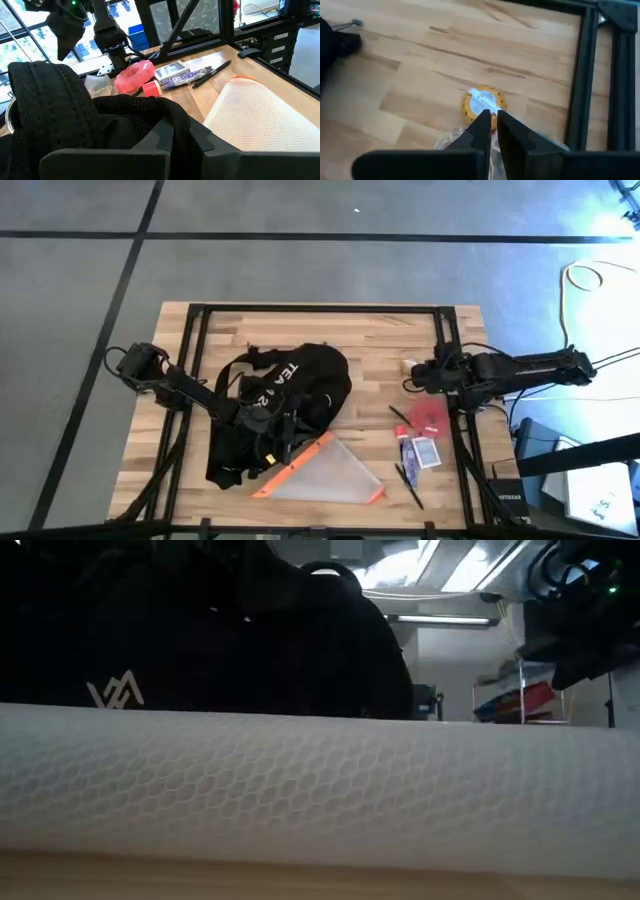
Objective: Unpack backpack
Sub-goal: Remove the white charger cable from the black bag, then remove the pink cellphone from the black bag
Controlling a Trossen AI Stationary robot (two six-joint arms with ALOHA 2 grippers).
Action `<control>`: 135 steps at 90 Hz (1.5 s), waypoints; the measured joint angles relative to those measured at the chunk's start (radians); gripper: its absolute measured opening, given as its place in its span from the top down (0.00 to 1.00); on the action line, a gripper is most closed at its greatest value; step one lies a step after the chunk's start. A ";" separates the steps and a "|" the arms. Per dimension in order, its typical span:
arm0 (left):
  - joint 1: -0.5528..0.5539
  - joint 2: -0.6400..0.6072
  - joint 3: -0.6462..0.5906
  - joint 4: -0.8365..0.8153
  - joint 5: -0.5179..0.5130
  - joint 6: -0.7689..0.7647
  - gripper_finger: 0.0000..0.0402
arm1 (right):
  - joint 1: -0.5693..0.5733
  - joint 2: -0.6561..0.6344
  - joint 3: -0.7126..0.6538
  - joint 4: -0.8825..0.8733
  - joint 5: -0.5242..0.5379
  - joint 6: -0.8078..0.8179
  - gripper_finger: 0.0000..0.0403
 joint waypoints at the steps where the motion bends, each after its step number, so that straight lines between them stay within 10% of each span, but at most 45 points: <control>1: 0.000 0.000 0.000 0.000 0.000 0.000 1.00 | -0.002 0.002 0.000 0.009 0.005 -0.009 0.96; 23: 0.000 0.000 0.000 -0.025 0.001 0.000 1.00 | -0.012 0.030 0.000 0.393 0.091 -0.366 0.74; 37: 0.000 0.000 0.000 -0.030 0.007 0.000 1.00 | 0.055 0.130 -0.051 1.104 -0.297 -0.726 0.52; 47: 0.000 0.000 0.000 -0.031 0.007 0.000 1.00 | 0.182 0.325 -0.092 1.449 -0.419 -0.791 0.46; 77: -0.025 -0.018 -0.002 -0.080 0.127 0.061 1.00 | 0.404 1.111 0.040 1.897 -0.262 -0.846 0.50; 98: -0.027 -0.027 0.000 -0.095 0.132 0.034 1.00 | 0.387 1.373 0.431 1.566 -0.124 -1.231 0.54; 115: -0.032 -0.029 0.001 -0.141 0.124 0.023 1.00 | 0.375 1.370 0.643 1.135 -0.103 -1.230 0.60; 135: -0.045 -0.029 0.002 -0.160 0.106 0.027 1.00 | 0.372 1.296 0.678 1.028 -0.179 -1.296 0.62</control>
